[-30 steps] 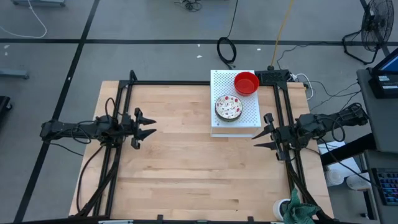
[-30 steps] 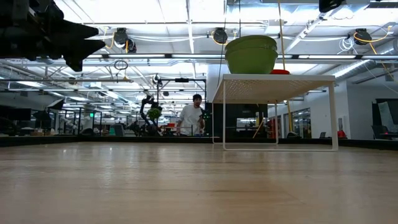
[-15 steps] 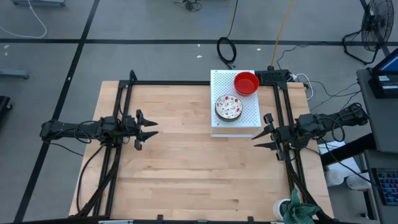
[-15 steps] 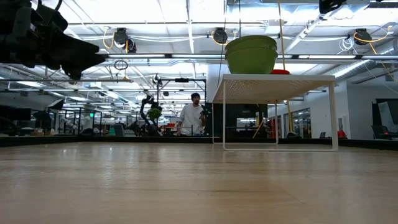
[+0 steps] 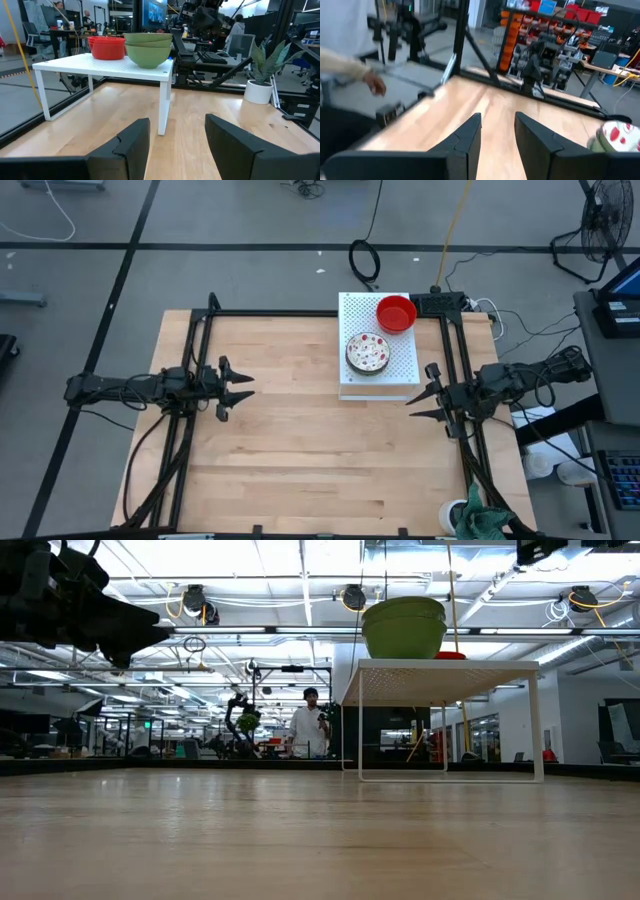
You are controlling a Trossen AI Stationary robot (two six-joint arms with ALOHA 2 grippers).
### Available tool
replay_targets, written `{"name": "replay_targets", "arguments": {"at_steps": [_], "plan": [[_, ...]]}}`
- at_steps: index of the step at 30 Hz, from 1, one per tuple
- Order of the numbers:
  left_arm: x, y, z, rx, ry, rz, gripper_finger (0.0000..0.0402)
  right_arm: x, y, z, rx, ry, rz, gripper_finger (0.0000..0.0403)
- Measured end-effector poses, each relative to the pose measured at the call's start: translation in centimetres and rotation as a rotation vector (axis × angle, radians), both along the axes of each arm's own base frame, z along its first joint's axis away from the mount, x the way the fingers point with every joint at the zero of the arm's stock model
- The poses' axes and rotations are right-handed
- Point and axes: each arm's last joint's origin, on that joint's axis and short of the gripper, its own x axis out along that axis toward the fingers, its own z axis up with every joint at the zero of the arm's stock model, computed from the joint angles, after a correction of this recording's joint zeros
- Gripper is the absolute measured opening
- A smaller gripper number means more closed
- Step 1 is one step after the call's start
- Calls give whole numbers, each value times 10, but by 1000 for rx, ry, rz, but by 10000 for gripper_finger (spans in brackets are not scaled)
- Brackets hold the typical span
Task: Pick & Place Mini bowls
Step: Return to Home Position
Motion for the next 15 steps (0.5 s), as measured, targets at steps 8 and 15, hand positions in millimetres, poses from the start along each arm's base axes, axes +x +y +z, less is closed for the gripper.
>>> {"name": "replay_targets", "arguments": {"at_steps": [8,15], "plan": [[0,0,0,-1,0,0,193,-14,-4,-6,-25,47,5,105],[0,0,0,-1,0,0,193,-30,-9,-7,-4,47,26,105]]}}
